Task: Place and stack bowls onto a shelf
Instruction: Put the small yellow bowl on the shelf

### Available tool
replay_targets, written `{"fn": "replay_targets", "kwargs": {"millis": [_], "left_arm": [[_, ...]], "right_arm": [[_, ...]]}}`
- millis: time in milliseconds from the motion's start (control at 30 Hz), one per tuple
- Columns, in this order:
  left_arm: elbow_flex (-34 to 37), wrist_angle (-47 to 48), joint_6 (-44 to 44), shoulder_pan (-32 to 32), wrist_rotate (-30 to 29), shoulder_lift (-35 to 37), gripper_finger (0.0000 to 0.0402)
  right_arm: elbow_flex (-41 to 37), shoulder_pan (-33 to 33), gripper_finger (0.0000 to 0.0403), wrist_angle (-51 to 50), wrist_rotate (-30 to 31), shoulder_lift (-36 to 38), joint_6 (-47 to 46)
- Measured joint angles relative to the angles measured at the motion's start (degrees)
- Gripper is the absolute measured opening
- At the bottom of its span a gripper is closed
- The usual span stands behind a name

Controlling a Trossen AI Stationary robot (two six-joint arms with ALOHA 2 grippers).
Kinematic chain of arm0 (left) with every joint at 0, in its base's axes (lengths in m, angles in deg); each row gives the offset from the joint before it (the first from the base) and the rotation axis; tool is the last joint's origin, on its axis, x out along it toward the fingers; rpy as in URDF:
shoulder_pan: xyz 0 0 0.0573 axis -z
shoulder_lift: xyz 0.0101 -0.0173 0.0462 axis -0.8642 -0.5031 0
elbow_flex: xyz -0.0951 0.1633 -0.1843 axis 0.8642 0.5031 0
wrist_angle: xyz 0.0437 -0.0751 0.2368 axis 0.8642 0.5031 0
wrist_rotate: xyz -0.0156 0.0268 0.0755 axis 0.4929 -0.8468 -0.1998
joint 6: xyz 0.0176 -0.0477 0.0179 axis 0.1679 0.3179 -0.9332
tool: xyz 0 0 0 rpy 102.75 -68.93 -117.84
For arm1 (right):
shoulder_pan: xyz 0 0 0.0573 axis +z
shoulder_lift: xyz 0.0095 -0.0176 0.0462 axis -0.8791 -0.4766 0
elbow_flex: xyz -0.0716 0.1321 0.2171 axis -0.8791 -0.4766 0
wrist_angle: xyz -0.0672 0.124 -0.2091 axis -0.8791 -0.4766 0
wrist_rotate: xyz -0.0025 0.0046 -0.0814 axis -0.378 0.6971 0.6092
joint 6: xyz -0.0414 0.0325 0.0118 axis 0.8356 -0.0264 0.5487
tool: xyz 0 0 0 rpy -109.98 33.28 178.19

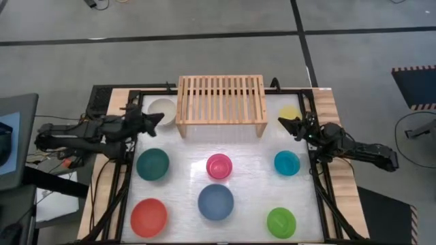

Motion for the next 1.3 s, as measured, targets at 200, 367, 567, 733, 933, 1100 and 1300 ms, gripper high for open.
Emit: {"fn": "replay_targets", "kwargs": {"millis": [200,367,567,733,933,1100,1300], "left_arm": [[-13.6,20.6,6.6,-11.9,-1.7,-9.2,0.0119],[-19.7,28.8,-0.9,-27.9,4.9,-15.1,0.0177],[-20.1,27.8,-12.8,-45.9,17.4,-23.4,0.0188],[-20.1,29.3,-14.8,-52.9,26.3,-29.6,0.0186],[-20.1,29.2,-17.9,-53.9,31.5,-31.7,0.0186],[-20.1,29.3,-18.3,-53.9,31.4,-31.3,0.0185],[-20.1,29.3,-18.3,-53.5,31.8,-31.0,0.0185]], "right_arm": [[5.4,-2.6,0.0142,-5.9,-0.5,-1.3,2.9],[9.1,-6.0,0.02,-9.2,-1.3,-7.8,3.0],[13.1,-8.9,0.0228,-9.8,-1.8,-18.4,-3.6],[17.3,-9.8,0.0225,-9.8,-2.1,-22.6,-2.9],[24.4,-10.2,0.0223,-14.2,0.9,-24.8,3.3],[30.4,-11.0,0.0223,-22.7,5.2,-27.9,9.3],[32.5,-16.2,0.0223,-28.3,5.6,-32.5,9.6]]}}
